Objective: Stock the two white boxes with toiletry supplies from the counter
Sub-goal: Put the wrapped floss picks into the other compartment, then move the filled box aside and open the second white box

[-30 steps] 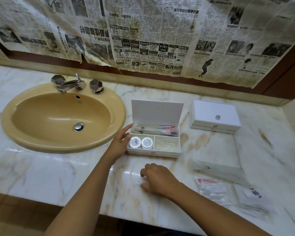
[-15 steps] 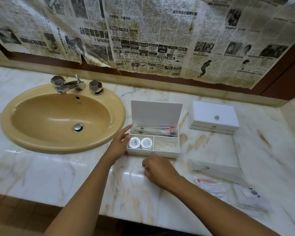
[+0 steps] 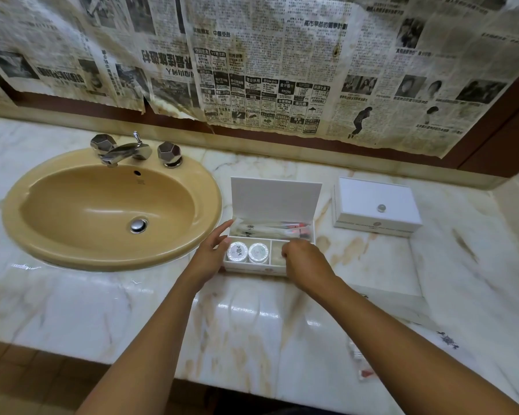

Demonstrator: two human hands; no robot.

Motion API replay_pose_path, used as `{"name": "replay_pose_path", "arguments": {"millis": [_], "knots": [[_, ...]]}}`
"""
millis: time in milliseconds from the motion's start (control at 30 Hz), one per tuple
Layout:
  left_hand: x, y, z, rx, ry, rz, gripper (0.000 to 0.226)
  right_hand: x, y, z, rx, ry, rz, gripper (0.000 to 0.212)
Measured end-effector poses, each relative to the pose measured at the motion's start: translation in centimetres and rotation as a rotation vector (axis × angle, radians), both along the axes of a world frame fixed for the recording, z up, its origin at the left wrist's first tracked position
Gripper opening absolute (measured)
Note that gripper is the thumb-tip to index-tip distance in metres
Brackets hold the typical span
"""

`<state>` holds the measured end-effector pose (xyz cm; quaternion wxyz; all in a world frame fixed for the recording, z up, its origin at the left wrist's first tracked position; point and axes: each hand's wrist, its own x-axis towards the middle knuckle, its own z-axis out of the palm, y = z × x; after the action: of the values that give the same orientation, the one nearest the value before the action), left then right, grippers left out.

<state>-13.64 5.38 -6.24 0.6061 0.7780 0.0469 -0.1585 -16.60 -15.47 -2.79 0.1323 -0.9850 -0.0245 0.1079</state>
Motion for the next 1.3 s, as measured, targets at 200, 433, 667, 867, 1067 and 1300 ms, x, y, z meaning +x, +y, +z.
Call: {"name": "replay_pose_path", "arguments": {"millis": [200,433,667,867,1067,1300], "knots": [[0.0,0.1,-0.1,0.003,0.0,-0.01,0.037,0.3,-0.3,-0.3,0.146,0.074,-0.074,0.03],[0.1,0.2,-0.2,-0.009,0.002,-0.016,0.036,2.8,0.3,3.8,0.237,-0.379,-0.038,0.021],[0.0,0.2,-0.1,-0.008,0.02,-0.012,0.037,5.5,1.6,5.8,0.073,-0.427,0.031,0.05],[-0.1,0.3,0.1,-0.053,0.066,0.019,0.044,6.3,1.0,5.5,-0.074,-0.351,0.006,0.042],[0.0,0.7,-0.1,-0.144,0.172,0.066,0.036,4.7,0.9,5.7,-0.043,-0.246,0.11,0.029],[0.5,0.7,0.6,-0.165,0.259,0.097,0.03,2.1,0.9,3.9,-0.03,-0.019,0.209,0.048]]}}
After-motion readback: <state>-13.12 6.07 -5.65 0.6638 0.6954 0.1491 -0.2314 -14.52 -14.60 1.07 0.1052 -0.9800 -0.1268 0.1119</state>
